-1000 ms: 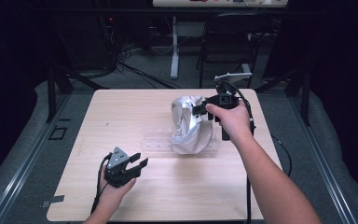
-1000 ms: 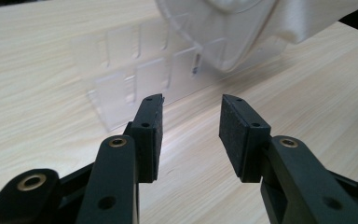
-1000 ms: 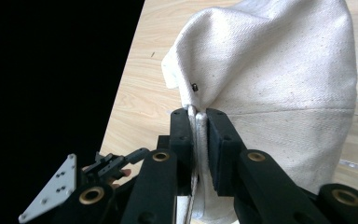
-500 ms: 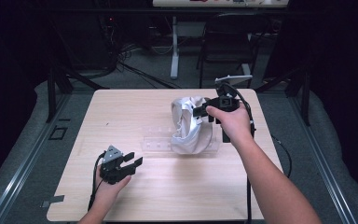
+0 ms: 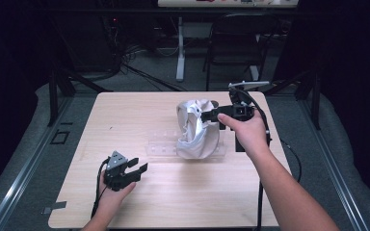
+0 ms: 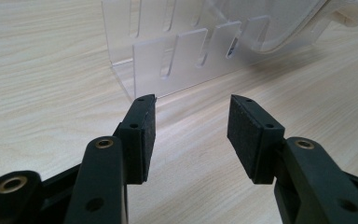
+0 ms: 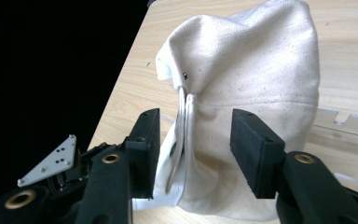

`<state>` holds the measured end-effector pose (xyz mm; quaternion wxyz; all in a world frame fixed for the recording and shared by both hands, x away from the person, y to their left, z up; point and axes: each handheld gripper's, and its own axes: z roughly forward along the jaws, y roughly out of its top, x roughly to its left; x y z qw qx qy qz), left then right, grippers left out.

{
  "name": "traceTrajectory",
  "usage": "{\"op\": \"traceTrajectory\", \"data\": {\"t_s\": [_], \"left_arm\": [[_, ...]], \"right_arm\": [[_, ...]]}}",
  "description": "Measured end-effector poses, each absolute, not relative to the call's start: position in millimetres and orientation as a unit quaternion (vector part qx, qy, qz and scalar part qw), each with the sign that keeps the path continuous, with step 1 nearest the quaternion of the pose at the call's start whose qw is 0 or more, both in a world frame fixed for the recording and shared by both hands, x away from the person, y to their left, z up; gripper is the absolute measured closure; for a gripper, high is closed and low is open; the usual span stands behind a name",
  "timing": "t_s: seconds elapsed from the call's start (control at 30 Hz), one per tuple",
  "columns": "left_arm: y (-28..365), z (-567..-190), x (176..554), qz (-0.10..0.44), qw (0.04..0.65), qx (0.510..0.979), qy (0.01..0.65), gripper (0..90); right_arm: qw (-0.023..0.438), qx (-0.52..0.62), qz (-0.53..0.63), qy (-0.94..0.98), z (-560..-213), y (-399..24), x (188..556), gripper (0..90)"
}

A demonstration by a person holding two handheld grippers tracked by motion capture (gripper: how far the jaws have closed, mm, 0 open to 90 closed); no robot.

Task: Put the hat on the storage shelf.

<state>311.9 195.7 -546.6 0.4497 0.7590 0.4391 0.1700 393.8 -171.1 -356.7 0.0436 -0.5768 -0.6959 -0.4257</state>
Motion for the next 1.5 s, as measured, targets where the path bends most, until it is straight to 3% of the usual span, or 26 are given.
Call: {"op": "traceTrajectory", "data": {"t_s": [0.17, 0.9, 1.3, 1.5], "left_arm": [[196.5, -546.9, 312.5, 0.169, 0.448, 0.759, 0.441, 51.9], [195.5, -547.3, 311.2, 0.172, 0.445, 0.765, 0.432, 52.0], [193.4, -548.2, 310.0, 0.177, 0.438, 0.771, 0.427, 52.0], [193.8, -548.4, 309.8, 0.177, 0.437, 0.772, 0.426, 51.7]], "right_arm": [[0.031, -0.562, -0.432, -0.705, -357.0, -175.9, 382.5, 46.7], [0.024, -0.533, -0.458, -0.711, -368.9, -197.2, 338.6, 48.0], [0.039, -0.511, -0.492, -0.704, -398.0, -196.0, 307.5, 47.4], [0.025, -0.519, -0.494, -0.697, -412.5, -201.5, 294.2, 46.6]]}}
